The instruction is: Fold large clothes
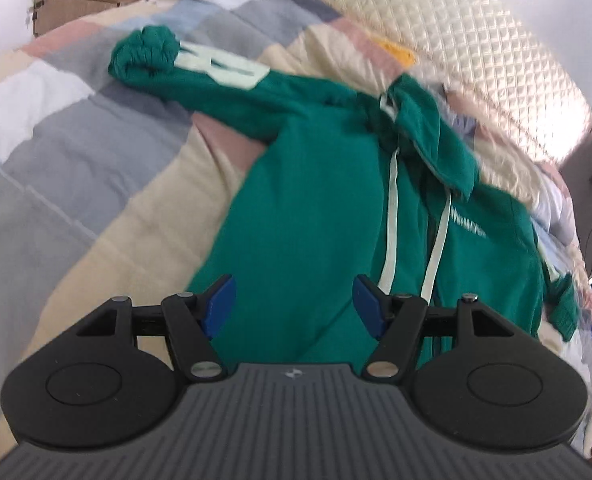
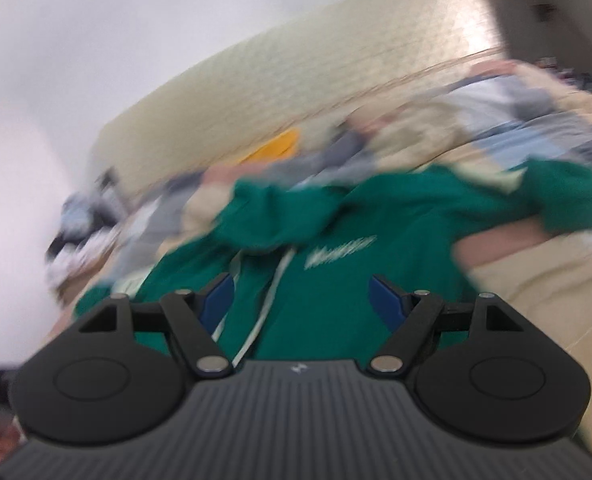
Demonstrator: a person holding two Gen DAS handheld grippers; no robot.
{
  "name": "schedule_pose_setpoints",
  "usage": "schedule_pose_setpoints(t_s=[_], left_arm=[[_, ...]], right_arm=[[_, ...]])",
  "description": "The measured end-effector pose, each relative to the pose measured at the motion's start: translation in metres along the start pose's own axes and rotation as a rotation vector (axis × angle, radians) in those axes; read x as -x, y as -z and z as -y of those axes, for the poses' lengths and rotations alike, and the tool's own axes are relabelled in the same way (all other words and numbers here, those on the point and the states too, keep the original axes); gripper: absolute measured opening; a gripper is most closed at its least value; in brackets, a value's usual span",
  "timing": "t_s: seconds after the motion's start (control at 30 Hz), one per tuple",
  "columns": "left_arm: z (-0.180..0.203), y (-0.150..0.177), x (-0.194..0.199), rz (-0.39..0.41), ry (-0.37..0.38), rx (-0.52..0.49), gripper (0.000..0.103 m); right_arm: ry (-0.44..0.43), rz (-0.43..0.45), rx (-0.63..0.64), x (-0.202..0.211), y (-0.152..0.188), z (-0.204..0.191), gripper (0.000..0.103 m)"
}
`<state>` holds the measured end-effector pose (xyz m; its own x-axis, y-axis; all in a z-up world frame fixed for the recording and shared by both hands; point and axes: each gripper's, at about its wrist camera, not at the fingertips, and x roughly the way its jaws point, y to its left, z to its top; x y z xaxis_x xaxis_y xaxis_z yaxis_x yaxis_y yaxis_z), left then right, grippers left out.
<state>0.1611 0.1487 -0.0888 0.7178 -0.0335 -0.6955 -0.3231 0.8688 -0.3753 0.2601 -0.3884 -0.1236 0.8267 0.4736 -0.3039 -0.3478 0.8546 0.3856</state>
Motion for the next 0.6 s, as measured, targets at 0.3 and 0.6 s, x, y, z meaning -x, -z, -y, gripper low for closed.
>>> schedule_pose_setpoints(t_s=[0.3,0.6], left_arm=[[-0.018,0.009,-0.012,-0.045,0.012,0.077,0.069],[-0.021,0.011,-0.025,-0.061,-0.032,0.07,0.069]], right_arm=[[-0.246,-0.198,0.257,-0.032,0.067,-0.098,0.076],[-0.335,-0.306,0.528,-0.056,0.124,-0.14,0.075]])
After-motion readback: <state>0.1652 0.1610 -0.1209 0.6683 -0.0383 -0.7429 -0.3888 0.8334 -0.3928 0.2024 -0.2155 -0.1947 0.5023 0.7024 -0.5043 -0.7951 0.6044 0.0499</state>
